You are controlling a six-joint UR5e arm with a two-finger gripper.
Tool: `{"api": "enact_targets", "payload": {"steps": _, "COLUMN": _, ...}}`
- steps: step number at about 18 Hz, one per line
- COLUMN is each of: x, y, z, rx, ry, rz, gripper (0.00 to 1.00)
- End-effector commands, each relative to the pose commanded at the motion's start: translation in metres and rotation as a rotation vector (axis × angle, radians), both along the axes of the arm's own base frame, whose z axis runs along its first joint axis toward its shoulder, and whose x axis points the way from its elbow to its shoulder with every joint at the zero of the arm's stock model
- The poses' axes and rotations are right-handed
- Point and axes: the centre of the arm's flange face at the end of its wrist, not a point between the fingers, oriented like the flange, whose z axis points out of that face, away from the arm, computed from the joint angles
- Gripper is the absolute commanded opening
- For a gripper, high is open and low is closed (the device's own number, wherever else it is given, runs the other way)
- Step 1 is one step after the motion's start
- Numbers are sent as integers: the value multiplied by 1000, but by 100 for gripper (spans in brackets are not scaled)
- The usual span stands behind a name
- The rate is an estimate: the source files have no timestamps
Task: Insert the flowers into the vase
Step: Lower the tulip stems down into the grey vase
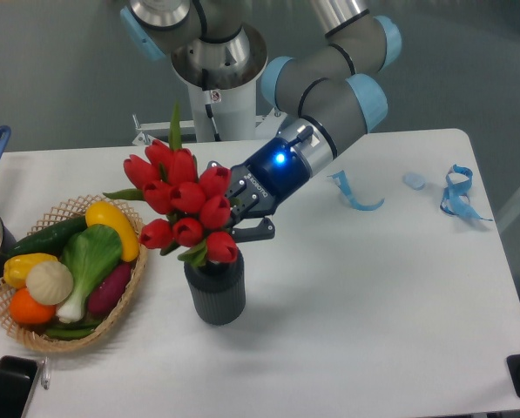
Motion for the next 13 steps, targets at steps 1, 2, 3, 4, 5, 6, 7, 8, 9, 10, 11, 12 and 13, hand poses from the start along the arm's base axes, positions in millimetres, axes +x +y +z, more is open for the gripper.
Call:
{"api": "enact_targets", "payload": {"steps": 1, "x": 1, "y": -1, "z": -5, "rx": 0, "ry": 0, "rz": -1, "gripper": 23}}
{"api": "enact_targets", "payload": {"steps": 2, "x": 1, "y": -1, "z": -12, "rx": 0, "ry": 1, "rz": -2, "gripper": 23}}
{"api": "enact_targets", "payload": {"steps": 3, "x": 2, "y": -3, "z": -17, "rx": 6, "ry": 16, "rz": -5, "gripper": 23}}
{"api": "enact_targets", "payload": {"steps": 4, "x": 4, "y": -5, "z": -23, "rx": 18, "ry": 38, "rz": -9, "gripper": 23}}
{"api": "enact_targets", "payload": {"steps": 5, "x": 5, "y": -6, "z": -28, "rx": 27, "ry": 54, "rz": -12, "gripper": 23}}
{"api": "enact_targets", "payload": {"steps": 6, "x": 3, "y": -8, "z": -35, "rx": 26, "ry": 52, "rz": -9, "gripper": 23}}
{"api": "enact_targets", "payload": {"steps": 7, "x": 3, "y": -8, "z": -38, "rx": 24, "ry": 53, "rz": -10, "gripper": 23}}
{"api": "enact_targets", "payload": {"steps": 8, "x": 2, "y": -9, "z": -41, "rx": 21, "ry": 48, "rz": -7, "gripper": 23}}
{"api": "enact_targets", "payload": {"steps": 9, "x": 1, "y": -11, "z": -48, "rx": 14, "ry": 38, "rz": -4, "gripper": 23}}
{"api": "enact_targets", "payload": {"steps": 10, "x": 3, "y": -12, "z": -52, "rx": 13, "ry": 35, "rz": -3, "gripper": 23}}
{"api": "enact_targets", "payload": {"steps": 11, "x": 5, "y": -14, "z": -59, "rx": 15, "ry": 44, "rz": -5, "gripper": 23}}
{"api": "enact_targets", "payload": {"steps": 12, "x": 2, "y": -19, "z": -65, "rx": 21, "ry": 55, "rz": 1, "gripper": 24}}
{"api": "enact_targets", "payload": {"steps": 13, "x": -1, "y": -21, "z": -67, "rx": 28, "ry": 69, "rz": 5, "gripper": 24}}
